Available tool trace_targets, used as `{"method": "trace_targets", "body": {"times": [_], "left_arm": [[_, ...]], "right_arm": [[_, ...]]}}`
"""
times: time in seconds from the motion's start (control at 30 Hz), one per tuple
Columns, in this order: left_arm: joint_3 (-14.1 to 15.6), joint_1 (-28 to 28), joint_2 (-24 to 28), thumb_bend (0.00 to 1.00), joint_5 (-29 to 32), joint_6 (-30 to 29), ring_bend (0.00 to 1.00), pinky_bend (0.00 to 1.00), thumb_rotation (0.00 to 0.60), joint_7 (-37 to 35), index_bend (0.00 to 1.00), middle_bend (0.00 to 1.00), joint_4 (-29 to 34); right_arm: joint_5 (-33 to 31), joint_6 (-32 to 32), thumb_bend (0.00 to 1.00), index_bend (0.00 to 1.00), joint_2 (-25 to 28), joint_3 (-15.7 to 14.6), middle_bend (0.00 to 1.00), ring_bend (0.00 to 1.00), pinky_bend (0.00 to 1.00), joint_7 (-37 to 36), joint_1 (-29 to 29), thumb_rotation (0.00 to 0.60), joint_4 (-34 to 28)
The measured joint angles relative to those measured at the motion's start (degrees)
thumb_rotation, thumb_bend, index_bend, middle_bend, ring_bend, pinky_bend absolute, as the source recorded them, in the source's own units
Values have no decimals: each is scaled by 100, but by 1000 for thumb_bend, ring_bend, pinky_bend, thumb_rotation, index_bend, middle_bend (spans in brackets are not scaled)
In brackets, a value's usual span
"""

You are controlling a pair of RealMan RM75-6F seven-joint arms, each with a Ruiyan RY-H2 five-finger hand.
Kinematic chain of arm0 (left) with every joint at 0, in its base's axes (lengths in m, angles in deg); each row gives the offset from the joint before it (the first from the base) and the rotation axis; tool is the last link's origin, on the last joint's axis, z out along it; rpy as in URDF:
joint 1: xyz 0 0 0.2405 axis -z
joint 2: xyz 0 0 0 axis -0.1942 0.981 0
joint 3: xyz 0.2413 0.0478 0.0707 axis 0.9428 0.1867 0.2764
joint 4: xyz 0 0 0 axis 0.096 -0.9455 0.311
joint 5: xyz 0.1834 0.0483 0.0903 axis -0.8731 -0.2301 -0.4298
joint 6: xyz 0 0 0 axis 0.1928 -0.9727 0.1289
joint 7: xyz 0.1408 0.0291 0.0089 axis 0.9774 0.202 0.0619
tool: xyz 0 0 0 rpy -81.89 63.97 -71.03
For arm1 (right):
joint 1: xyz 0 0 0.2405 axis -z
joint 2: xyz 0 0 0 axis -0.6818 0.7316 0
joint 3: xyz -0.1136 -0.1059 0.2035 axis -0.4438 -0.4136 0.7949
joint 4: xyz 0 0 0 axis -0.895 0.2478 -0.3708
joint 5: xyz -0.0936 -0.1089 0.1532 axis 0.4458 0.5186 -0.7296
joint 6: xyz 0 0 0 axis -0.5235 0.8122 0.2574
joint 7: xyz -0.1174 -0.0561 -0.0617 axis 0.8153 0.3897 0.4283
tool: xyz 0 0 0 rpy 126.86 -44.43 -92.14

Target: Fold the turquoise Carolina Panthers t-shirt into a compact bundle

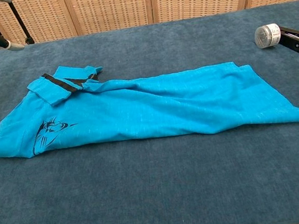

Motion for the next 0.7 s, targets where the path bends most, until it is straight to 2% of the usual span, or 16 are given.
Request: {"method": "trace_targets", "body": {"times": [0.17, 0.3, 0.53, 0.63, 0.7], "left_arm": [[497, -238, 168, 44, -513, -360, 0, 0, 600, -233, 15, 0, 365], [850, -493, 354, 69, -833, -610, 0, 0, 600, -359, 157, 0, 932], [1136, -829, 632, 186, -1019, -764, 0, 0, 600, -185, 326, 0, 1861], [1184, -949, 667, 240, -1007, -757, 0, 0, 600, -63, 405, 0, 2099], [1188, -986, 662, 257, -960, -671, 0, 0, 600, 4, 419, 0, 2143]], "right_arm": [[17, 6, 131, 19, 8, -2, 0, 0, 0, -13, 2, 600, -5], [27, 21, 131, 26, 17, -1, 0, 0, 0, -37, 10, 600, -13], [29, 22, 131, 26, 26, 1, 0, 0, 0, -75, 15, 600, -5], [31, 27, 131, 26, 37, 5, 0, 0, 0, -107, 17, 600, -1], [37, 27, 131, 27, 46, 3, 0, 0, 0, -131, 18, 600, 5]]}}
